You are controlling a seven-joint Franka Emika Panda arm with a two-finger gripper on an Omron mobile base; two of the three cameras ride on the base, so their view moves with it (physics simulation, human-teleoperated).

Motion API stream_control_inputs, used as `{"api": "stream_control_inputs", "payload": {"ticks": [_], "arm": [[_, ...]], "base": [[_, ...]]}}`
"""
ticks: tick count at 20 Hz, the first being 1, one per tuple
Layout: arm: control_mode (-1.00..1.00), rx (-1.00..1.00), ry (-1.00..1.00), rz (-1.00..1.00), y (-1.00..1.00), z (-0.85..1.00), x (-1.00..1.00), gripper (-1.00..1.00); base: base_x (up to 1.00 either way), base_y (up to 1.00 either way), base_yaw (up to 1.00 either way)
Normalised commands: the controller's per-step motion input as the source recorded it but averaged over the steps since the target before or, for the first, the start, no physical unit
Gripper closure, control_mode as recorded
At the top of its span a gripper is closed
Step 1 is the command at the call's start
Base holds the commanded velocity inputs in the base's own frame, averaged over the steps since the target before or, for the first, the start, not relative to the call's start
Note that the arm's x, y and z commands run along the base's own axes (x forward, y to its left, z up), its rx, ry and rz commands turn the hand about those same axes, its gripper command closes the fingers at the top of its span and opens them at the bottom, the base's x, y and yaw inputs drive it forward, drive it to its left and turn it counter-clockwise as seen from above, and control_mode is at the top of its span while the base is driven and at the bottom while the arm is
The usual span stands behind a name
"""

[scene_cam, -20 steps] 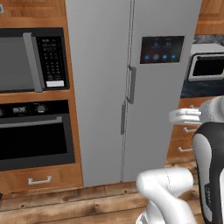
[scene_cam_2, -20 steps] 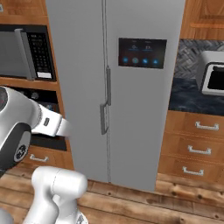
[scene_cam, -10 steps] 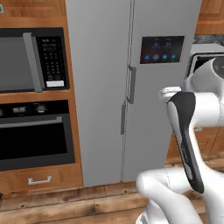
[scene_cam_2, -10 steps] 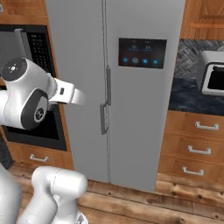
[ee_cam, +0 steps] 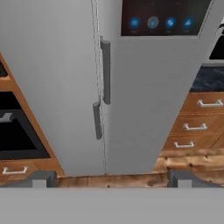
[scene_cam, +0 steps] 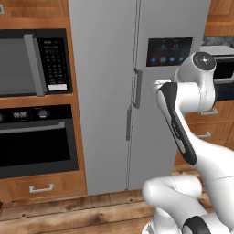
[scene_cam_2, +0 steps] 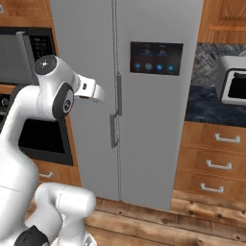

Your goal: Move the hot dog bun to the plate on the dining table and place the condiment next to that plate. Then navigate to the fridge and take the sausage and place it on the plate as well.

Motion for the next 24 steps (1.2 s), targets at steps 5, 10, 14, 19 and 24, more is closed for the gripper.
{"api": "stream_control_inputs", "payload": {"ticks": [5,10,14,19,24], "arm": [[-1.0,-0.03,0.0,0.0,0.0,-0.34,0.74,-1.0],[-1.0,-0.03,-0.01,0.0,-0.01,-0.33,0.7,-1.0],[-1.0,-0.01,-0.03,0.02,-0.07,-0.27,0.77,-1.0],[-1.0,0.0,0.0,0.09,-0.13,-0.22,0.75,-1.0],[-1.0,0.0,0.0,0.08,-0.12,-0.14,0.77,-1.0]], "base": [[0.0,0.0,0.0],[0.0,0.0,0.0],[0.0,0.0,0.0],[0.0,0.0,0.0],[0.0,0.0,0.0]]}}
